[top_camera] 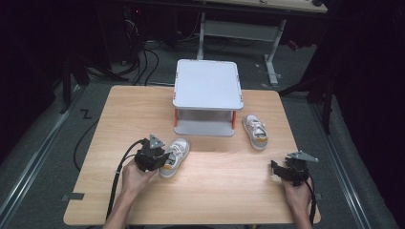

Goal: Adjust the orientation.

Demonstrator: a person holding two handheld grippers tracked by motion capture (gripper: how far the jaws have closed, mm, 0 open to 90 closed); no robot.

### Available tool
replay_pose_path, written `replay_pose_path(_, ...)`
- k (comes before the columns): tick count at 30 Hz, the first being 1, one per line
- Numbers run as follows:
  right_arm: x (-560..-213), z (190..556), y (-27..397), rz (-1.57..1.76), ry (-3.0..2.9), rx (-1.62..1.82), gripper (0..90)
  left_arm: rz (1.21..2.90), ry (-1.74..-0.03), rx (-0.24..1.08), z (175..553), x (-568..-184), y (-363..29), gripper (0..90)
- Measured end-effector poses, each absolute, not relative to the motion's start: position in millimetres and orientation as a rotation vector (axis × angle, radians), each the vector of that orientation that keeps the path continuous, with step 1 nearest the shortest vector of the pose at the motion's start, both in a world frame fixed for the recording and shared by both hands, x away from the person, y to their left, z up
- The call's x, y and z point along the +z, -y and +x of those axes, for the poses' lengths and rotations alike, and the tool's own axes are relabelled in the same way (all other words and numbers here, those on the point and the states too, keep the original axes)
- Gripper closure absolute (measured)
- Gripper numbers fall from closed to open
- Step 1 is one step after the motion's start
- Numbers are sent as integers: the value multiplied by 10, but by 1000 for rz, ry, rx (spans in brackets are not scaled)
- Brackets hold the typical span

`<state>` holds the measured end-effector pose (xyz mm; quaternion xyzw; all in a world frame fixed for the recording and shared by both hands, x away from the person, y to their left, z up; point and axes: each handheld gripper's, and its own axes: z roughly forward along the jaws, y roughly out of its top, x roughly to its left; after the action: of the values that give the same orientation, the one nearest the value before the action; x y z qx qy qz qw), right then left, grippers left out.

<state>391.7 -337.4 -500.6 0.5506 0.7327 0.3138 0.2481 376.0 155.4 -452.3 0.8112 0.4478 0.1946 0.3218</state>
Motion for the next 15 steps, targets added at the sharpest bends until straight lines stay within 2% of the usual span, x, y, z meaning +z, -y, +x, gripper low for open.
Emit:
replay_pose_path(3, -5006, 3917, 3374, 1501, -1997, 855, 354, 2108, -1185, 491, 3762, -4523, -1560, 789)
replay_pose_path(8, -5006, 3917, 3374, 1500, -1997, 855, 353, 2100, -1208, 532, 3731, -4503, -1472, 818)
replay_pose_path(15, -5006, 3917, 3374, 1499, -1998, 855, 351, 2033, -1264, 504, 3693, -4469, -1447, 848)
